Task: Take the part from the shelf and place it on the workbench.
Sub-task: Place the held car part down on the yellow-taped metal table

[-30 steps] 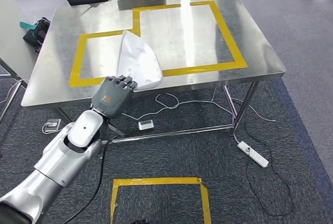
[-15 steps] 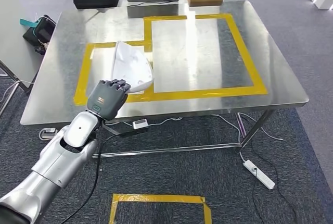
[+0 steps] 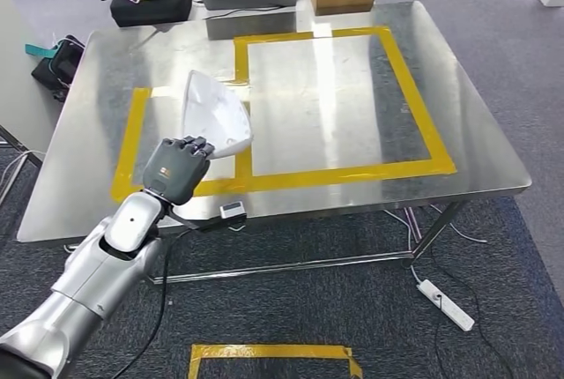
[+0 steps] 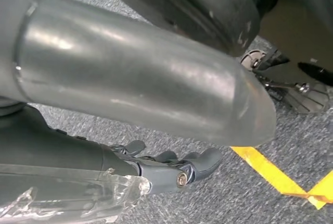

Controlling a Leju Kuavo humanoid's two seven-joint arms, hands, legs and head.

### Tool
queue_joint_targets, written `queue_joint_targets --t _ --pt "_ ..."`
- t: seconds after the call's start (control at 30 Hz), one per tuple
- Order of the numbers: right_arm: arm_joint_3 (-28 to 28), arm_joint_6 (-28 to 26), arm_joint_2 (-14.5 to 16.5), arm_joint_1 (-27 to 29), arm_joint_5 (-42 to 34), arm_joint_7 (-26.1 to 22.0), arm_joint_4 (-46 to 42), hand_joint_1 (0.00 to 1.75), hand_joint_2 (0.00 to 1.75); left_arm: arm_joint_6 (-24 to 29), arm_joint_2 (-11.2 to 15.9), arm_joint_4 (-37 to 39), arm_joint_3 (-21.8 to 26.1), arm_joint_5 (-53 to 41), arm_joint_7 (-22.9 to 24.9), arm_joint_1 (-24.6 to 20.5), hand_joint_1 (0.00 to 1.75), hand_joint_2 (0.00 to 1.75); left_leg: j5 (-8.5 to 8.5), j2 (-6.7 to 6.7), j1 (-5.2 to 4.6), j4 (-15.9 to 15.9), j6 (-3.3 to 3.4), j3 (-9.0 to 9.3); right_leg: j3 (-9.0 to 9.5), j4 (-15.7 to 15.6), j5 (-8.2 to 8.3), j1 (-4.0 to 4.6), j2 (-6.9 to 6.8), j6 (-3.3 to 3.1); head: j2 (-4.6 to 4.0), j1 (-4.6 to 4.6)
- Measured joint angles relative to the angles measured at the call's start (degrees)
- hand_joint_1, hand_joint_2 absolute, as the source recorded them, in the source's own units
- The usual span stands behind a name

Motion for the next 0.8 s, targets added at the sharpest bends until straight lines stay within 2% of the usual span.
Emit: queue_joint_targets --t 0.03,0.1,0.13,0.23,0.27,0.4,0.57,0.67,0.8 --pt "0.0 0.02 -0.01 -0.01 0.1 -0.04 0.0 0.0 0.0 -0.1 -0.02 0.28 -0.01 -0.6 0.39 -0.33 1.75 1.75 1.78 0.19 -0.05 -3.66 -0.02 1.32 0.33 0.03 -0.26 -0.06 0.0 0.36 0.0 -0.04" --pt "0.01 0.1 -0.02 -0.12 0.46 -0.1 0.0 0.0 0.0 -0.8 -0.28 1.01 -0.09 -2.18 1.47 -1.19 1.75 1.75 3.17 0.41 -0.24 -7.47 0.39 2.69 0.48 -0.03 -0.57 -0.02 -0.1 1.05 0.0 -0.1" --pt "0.01 0.17 -0.03 -0.19 0.68 -0.12 0.0 0.0 0.0 -1.45 -0.46 1.54 -0.13 -2.97 2.15 -1.66 1.75 1.75 2.98 0.36 -0.32 -7.74 0.55 2.76 0.45 -0.03 -0.67 0.07 -0.15 1.03 0.0 -0.13" --pt "0.02 0.51 -0.08 -0.26 1.22 -0.12 0.0 0.0 0.0 -4.03 -1.07 3.84 -0.19 -4.57 4.1 -3.51 1.75 1.75 3.57 0.09 -0.24 -7.76 0.57 2.7 0.59 -0.26 -0.56 0.24 -0.24 -0.16 0.0 -0.08" --pt "0.02 0.65 -0.09 -0.31 1.32 -0.13 0.0 0.0 0.0 -4.83 -1.31 4.82 -0.2 -4.85 4.63 -4.33 1.75 1.75 3.55 0.01 -0.26 -7.76 0.68 2.68 0.71 -0.47 -0.44 0.25 -0.28 -0.36 0.0 -0.07" --pt "0.02 1.02 -0.07 -0.82 1.48 -0.22 0.0 0.0 0.0 -6.65 -2.33 8.59 -0.17 -5.11 6.12 -7.6 1.75 1.75 3.46 -0.11 -0.38 -7.75 1.27 2.67 1.19 -1.35 -0.13 0.22 -0.46 0.2 0.0 -0.07" --pt "0.02 1.09 -0.07 -1.09 1.22 -0.22 0.0 0.0 0.0 -6.58 -3.16 11.73 -0.13 -5.72 6.93 -10.09 1.75 1.75 3.49 -0.11 -0.57 -7.71 1.71 2.64 1.35 -1.82 0.09 -0.03 -0.48 1.97 0.0 -0.1" --pt "0.02 1.09 -0.08 -0.97 1.03 -0.09 0.0 0.0 0.0 -6.23 -3.44 12.74 -0.14 -6.02 7.09 -10.75 1.75 1.75 3.53 -0.1 -0.57 -7.71 1.79 2.64 1.32 -1.83 0.13 -0.04 -0.47 2.18 0.0 -0.11" --pt "0.02 1.11 -0.07 -0.78 0.84 0.07 0.0 0.0 0.0 -5.22 -3.7 13.39 -0.17 -6.17 7.23 -10.92 0.0 1.75 3.63 -0.09 -0.52 -7.71 1.85 2.65 1.25 -1.74 0.16 0.01 -0.47 2.24 0.0 -0.13"
